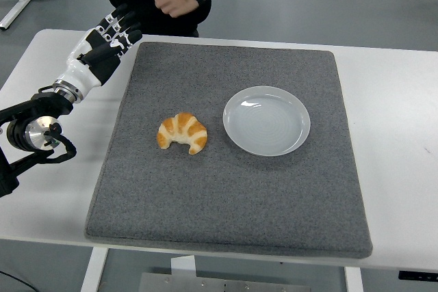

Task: Place the bread on the plate

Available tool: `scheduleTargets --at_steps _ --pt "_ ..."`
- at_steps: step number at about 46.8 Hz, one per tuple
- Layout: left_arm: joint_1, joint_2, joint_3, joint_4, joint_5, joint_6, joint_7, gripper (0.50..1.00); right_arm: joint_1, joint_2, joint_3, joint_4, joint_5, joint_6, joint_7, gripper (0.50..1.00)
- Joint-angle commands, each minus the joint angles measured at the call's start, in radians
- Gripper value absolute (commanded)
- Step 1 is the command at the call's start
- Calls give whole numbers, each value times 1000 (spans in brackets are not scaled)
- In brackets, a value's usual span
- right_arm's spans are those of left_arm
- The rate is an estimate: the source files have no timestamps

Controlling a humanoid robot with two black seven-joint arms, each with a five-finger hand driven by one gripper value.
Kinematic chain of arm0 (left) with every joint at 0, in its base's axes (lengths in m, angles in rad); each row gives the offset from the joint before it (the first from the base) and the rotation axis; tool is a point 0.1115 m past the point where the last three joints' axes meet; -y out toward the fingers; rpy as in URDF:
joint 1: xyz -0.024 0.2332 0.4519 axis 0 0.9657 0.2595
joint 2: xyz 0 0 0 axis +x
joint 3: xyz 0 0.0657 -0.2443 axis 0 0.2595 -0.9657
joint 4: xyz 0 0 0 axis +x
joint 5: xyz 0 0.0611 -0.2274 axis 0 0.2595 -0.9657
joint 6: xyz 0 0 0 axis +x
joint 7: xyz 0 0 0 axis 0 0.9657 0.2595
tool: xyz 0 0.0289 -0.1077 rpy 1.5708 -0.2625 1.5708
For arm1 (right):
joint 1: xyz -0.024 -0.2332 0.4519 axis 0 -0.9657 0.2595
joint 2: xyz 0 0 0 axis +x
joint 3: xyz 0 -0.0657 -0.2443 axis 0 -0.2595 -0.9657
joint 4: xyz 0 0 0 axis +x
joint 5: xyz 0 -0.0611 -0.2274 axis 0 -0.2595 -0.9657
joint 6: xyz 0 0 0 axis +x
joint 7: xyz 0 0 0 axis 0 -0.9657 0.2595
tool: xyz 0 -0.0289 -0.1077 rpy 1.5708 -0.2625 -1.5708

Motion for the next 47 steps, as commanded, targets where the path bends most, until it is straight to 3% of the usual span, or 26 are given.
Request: scheduleTargets --at_steps 1,47 --pt "2 0 3 0 0 0 0 994 0 0 -2 0 0 0 0 952" --pt "9 -2 8 -1 0 2 0 994 1 0 -2 0 0 0 0 952"
